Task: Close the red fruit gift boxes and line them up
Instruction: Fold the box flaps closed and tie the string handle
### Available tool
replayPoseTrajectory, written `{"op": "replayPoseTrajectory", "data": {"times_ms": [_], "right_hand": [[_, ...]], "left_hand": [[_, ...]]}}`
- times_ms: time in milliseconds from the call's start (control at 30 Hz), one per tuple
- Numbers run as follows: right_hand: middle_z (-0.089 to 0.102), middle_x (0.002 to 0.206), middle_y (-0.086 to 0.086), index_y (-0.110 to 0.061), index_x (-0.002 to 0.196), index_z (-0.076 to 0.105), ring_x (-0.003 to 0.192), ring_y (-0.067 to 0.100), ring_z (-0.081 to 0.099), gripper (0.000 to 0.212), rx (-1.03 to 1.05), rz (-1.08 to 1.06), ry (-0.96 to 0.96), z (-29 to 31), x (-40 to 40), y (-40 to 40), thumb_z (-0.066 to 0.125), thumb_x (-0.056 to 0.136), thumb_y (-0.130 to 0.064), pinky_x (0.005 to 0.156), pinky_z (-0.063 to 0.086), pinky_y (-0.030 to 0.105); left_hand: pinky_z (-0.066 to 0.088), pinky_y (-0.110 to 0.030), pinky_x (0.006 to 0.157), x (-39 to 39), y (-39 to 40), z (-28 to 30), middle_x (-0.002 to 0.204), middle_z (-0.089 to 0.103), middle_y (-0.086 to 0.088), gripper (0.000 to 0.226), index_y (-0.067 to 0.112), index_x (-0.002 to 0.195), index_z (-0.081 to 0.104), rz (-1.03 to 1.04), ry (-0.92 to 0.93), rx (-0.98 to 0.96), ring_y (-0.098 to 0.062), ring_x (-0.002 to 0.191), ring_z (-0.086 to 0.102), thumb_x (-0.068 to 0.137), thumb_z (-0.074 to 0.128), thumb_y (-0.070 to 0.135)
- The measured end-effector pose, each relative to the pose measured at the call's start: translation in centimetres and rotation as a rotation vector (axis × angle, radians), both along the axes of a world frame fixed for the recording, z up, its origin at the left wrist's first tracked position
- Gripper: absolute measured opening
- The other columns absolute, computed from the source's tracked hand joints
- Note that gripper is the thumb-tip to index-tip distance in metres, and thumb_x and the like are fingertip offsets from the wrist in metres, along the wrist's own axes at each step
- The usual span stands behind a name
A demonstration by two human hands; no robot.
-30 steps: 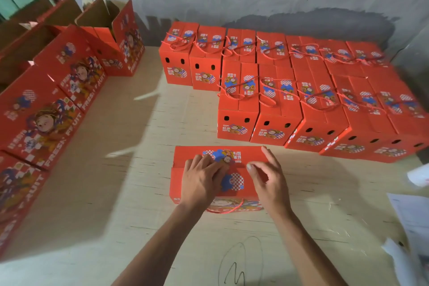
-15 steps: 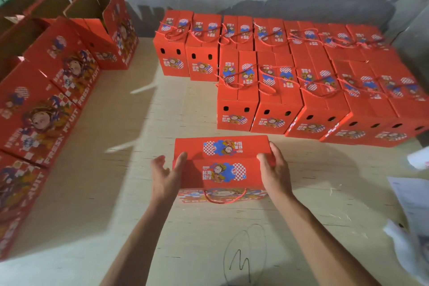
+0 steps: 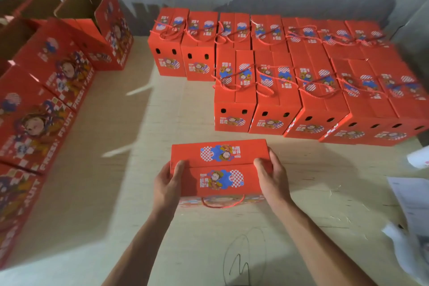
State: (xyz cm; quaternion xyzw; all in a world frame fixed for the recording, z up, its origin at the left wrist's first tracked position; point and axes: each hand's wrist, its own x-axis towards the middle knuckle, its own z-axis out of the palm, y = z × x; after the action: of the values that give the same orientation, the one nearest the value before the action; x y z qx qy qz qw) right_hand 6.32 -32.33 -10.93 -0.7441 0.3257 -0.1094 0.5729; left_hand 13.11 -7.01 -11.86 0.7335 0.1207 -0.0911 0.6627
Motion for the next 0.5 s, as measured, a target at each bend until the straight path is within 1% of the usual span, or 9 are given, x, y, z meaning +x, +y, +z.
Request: {"op": "replayPoseTrajectory", "data": {"times_ms": [33,100,167,267,333,400,433,500], "right_hand": [[0.075,0.106,-0.016,-0.037,0.133,0.063,0.095,0.008,0.071,0.034,0.017,0.010,-0.019,-0.14,-0.29,-0.07,0.065,0.099,-0.035,0.078,0.057,0.025],[0.075,0.106,-0.018,-0.039,0.129,0.064,0.095,0.005,0.071,0.030,0.038,0.026,-0.027,-0.29,-0.61,-0.25,0.066,0.100,-0.036,0.075,0.056,0.019],[0.075,0.108,-0.017,-0.039,0.132,0.064,0.096,0.005,0.071,0.031,0.042,0.039,-0.024,-0.38,-0.73,-0.29,0.065,0.101,-0.038,0.077,0.057,0.023],[0.074,0.110,-0.017,-0.038,0.134,0.062,0.098,0.004,0.070,0.031,-0.001,0.050,-0.017,-0.45,-0.66,-0.24,0.060,0.103,-0.040,0.080,0.056,0.027],[0.073,0.115,-0.011,-0.034,0.138,0.059,0.101,0.012,0.070,0.035,-0.016,0.050,0.001,-0.72,-0.61,-0.35,0.056,0.104,-0.040,0.085,0.057,0.034],[0.073,0.117,-0.005,-0.031,0.141,0.058,0.102,0.018,0.069,0.037,-0.020,0.054,0.006,-0.86,-0.66,-0.45,0.054,0.105,-0.040,0.088,0.058,0.039],[0.073,0.117,-0.004,-0.030,0.141,0.059,0.103,0.018,0.070,0.037,-0.011,0.054,-0.007,-0.85,-0.63,-0.47,0.055,0.105,-0.040,0.088,0.058,0.039],[0.074,0.117,-0.006,-0.029,0.140,0.061,0.104,0.015,0.070,0.038,0.020,0.035,-0.046,-0.72,-0.57,-0.43,0.059,0.104,-0.037,0.089,0.059,0.036]], "left_hand": [[0.057,-0.030,0.065,-0.07,0.05,0.01,0.083,0.076,0.003,0.022,0.022,0.094,0.075,-0.006,0.004,-0.003,-0.008,0.072,0.067,0.098,0.066,0.042],[0.059,-0.031,0.066,-0.09,-0.11,0.01,0.087,0.077,0.001,0.021,0.023,0.095,0.075,-0.002,0.020,-0.007,-0.011,0.076,0.070,0.098,0.066,0.042],[0.059,-0.031,0.068,-0.19,-0.25,0.05,0.091,0.078,0.001,0.020,0.024,0.097,0.077,0.013,0.020,-0.023,-0.013,0.080,0.072,0.098,0.067,0.041],[0.061,-0.040,0.077,-0.23,-0.35,0.29,0.098,0.079,0.001,0.020,0.026,0.101,0.080,0.023,0.014,-0.069,-0.020,0.089,0.075,0.098,0.067,0.041],[0.063,-0.043,0.079,-0.32,-0.43,0.37,0.100,0.080,-0.001,0.022,0.025,0.104,0.079,-0.001,0.017,-0.073,-0.024,0.092,0.076,0.093,0.073,0.043],[0.064,-0.045,0.078,-0.23,-0.50,0.47,0.098,0.080,-0.001,0.031,0.023,0.105,0.077,0.017,0.036,-0.065,-0.024,0.090,0.077,0.085,0.082,0.045],[0.064,-0.046,0.079,-0.05,-0.47,0.47,0.098,0.080,-0.001,0.033,0.022,0.105,0.076,0.029,0.047,-0.061,-0.024,0.090,0.077,0.082,0.084,0.045],[0.063,-0.051,0.083,0.22,-0.40,0.40,0.097,0.080,-0.002,0.032,0.023,0.104,0.076,0.019,0.053,-0.060,-0.027,0.091,0.077,0.082,0.084,0.045]]}}
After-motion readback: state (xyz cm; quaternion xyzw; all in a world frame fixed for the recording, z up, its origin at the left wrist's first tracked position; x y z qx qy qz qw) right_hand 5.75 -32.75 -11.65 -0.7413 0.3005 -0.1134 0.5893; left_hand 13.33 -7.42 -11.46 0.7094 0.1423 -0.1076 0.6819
